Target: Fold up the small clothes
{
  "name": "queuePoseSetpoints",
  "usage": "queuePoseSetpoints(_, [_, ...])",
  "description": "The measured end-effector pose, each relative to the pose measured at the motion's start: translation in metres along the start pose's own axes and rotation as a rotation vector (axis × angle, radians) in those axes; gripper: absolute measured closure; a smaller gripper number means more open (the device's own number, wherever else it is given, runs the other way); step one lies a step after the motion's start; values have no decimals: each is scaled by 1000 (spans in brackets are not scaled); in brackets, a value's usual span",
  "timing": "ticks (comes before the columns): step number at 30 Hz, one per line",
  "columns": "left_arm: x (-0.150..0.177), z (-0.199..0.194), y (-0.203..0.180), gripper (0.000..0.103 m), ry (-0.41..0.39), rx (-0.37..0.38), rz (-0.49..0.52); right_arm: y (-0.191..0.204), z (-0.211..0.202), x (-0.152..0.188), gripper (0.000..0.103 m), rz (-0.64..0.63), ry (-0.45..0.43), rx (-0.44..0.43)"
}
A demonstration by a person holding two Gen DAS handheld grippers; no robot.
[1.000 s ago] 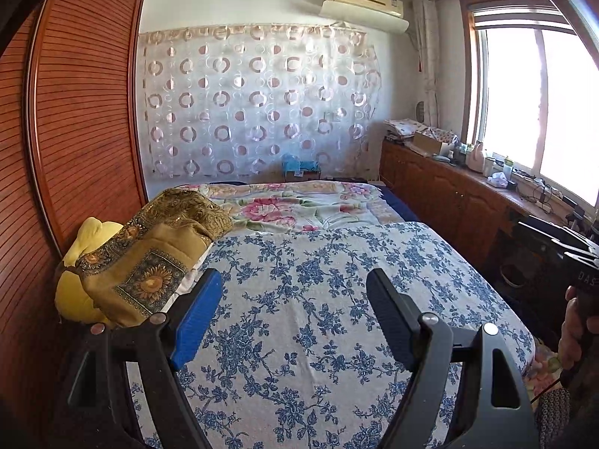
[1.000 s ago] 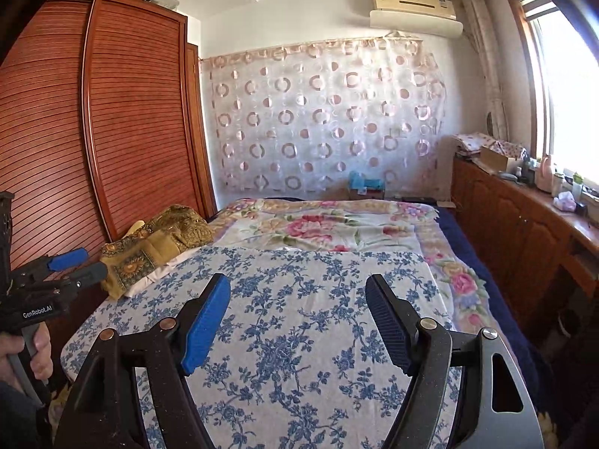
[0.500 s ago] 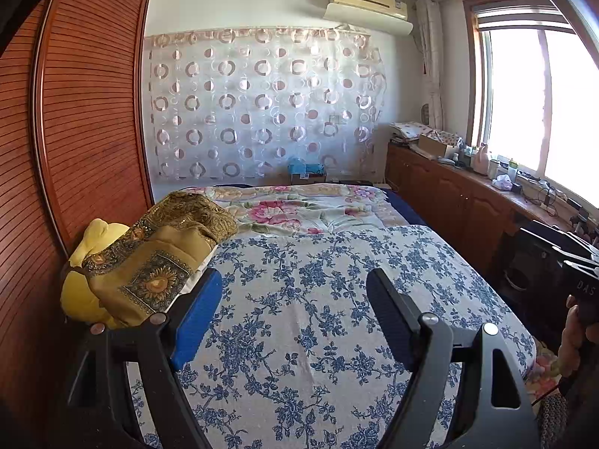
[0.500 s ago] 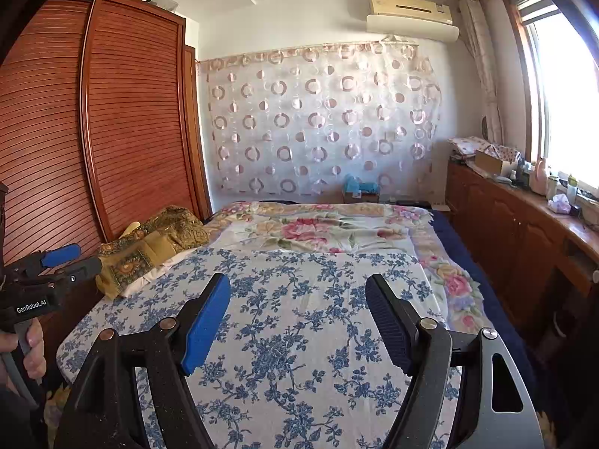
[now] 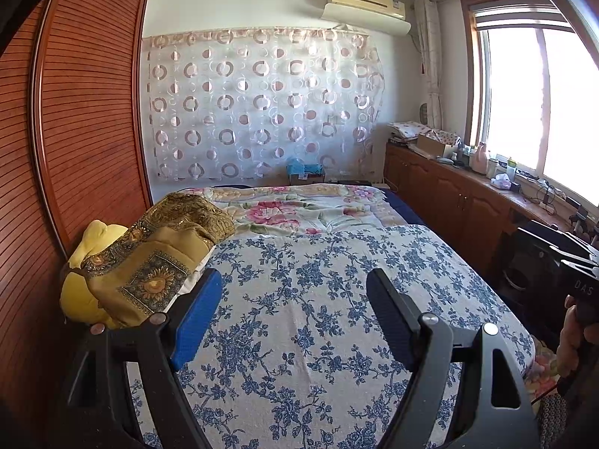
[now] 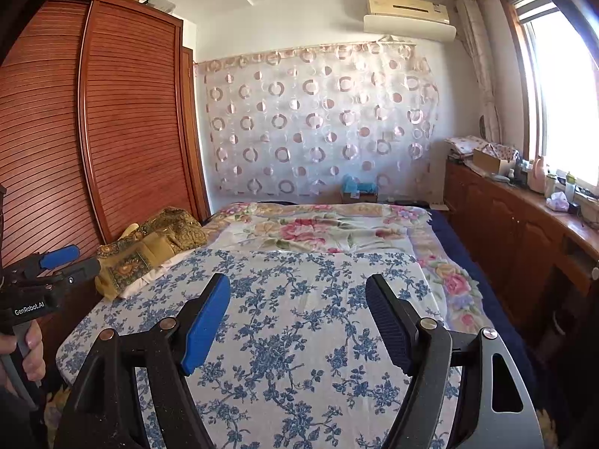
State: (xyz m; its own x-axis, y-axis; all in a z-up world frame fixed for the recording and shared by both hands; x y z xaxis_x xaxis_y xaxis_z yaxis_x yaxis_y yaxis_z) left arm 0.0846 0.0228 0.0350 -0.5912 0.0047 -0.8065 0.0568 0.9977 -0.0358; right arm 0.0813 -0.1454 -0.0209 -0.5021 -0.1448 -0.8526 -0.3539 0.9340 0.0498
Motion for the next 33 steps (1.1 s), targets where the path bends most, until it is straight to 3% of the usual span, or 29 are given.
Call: queuePoseSetpoints(33, [-4, -11, -9, 23, -12, 10, 7, -5, -13, -5, 26, -6, 1, -8])
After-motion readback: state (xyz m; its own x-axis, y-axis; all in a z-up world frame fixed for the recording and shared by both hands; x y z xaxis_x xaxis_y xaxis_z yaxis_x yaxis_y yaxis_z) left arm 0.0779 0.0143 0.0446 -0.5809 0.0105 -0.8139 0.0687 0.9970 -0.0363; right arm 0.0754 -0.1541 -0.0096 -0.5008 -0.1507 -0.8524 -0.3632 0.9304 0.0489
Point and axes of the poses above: each gripper's, at about its wrist camera, not at the fingertips, and z roughly the way its jaws point, y to its left, x to its underside, the point moved 3 cm from there along z, roughly the way its jaws point, and after that the axes turned 11 degrees about y, right-handed, at the moved point
